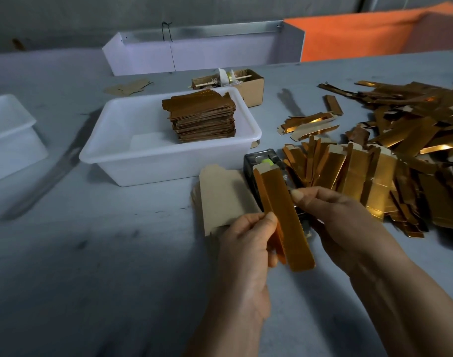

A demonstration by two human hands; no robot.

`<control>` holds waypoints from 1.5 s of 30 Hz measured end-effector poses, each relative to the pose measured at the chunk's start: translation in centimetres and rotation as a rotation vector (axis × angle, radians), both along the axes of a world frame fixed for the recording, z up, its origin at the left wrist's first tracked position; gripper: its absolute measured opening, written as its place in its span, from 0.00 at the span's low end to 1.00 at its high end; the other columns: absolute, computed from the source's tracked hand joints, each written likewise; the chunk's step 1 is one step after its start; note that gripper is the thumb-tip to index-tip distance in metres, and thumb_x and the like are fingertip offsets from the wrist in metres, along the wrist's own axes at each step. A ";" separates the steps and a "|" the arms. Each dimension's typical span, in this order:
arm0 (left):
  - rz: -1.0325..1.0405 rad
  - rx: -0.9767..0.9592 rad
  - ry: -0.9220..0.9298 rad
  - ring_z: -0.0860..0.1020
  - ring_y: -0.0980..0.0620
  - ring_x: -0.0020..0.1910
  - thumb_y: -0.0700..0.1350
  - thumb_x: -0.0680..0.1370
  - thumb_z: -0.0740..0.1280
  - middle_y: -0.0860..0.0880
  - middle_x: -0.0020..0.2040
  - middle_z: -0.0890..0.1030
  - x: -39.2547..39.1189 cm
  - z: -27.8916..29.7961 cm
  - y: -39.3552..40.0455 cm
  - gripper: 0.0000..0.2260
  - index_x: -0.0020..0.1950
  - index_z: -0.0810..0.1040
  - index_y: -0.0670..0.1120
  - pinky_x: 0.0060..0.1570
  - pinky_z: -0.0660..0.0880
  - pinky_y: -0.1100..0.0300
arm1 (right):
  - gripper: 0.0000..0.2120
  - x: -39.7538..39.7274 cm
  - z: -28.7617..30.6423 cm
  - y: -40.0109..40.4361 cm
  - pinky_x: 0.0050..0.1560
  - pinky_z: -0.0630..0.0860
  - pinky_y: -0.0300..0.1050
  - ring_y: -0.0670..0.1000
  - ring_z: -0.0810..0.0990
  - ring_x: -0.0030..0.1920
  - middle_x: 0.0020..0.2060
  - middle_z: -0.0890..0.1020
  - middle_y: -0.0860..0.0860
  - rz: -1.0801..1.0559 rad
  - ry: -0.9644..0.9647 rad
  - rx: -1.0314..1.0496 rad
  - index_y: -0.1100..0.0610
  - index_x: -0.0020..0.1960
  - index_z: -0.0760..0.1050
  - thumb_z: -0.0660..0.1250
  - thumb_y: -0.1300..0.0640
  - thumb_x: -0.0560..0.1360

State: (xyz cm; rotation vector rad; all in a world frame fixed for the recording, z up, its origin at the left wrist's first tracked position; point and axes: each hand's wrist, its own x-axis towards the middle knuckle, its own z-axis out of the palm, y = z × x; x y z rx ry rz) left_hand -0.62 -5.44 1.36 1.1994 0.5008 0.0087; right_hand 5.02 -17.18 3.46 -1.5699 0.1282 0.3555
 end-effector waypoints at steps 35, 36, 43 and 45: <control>-0.053 0.444 -0.188 0.82 0.58 0.38 0.48 0.79 0.66 0.55 0.39 0.84 1.3 0.5 -0.3 0.03 0.47 0.79 0.51 0.38 0.79 0.61 | 0.04 -2.5 -2.1 0.5 0.43 0.63 0.30 0.53 0.75 0.56 0.57 0.76 0.52 -0.085 -0.650 -1.000 0.59 0.46 0.80 0.69 0.60 0.73; -0.053 0.458 -0.182 0.82 0.57 0.39 0.48 0.78 0.66 0.55 0.40 0.84 1.3 0.5 -0.3 0.03 0.48 0.79 0.51 0.39 0.80 0.59 | 0.05 -2.6 -2.2 0.6 0.44 0.64 0.32 0.54 0.75 0.54 0.56 0.76 0.54 -0.071 -0.659 -1.037 0.62 0.47 0.81 0.69 0.61 0.73; -0.082 0.444 -0.110 0.81 0.59 0.37 0.49 0.77 0.68 0.56 0.38 0.84 1.4 1.2 0.1 0.03 0.46 0.80 0.51 0.36 0.79 0.60 | 0.05 -3.9 -0.9 -1.6 0.39 0.67 0.33 0.42 0.74 0.43 0.47 0.75 0.43 -0.153 -0.529 -0.652 0.48 0.40 0.72 0.63 0.54 0.75; -0.114 0.377 -0.086 0.80 0.59 0.33 0.47 0.77 0.69 0.56 0.35 0.83 1.2 1.6 0.2 0.03 0.44 0.80 0.51 0.32 0.75 0.63 | 0.05 -4.1 0.6 -2.1 0.42 0.72 0.39 0.46 0.78 0.44 0.41 0.80 0.45 -0.155 -0.354 -0.338 0.48 0.40 0.76 0.64 0.55 0.74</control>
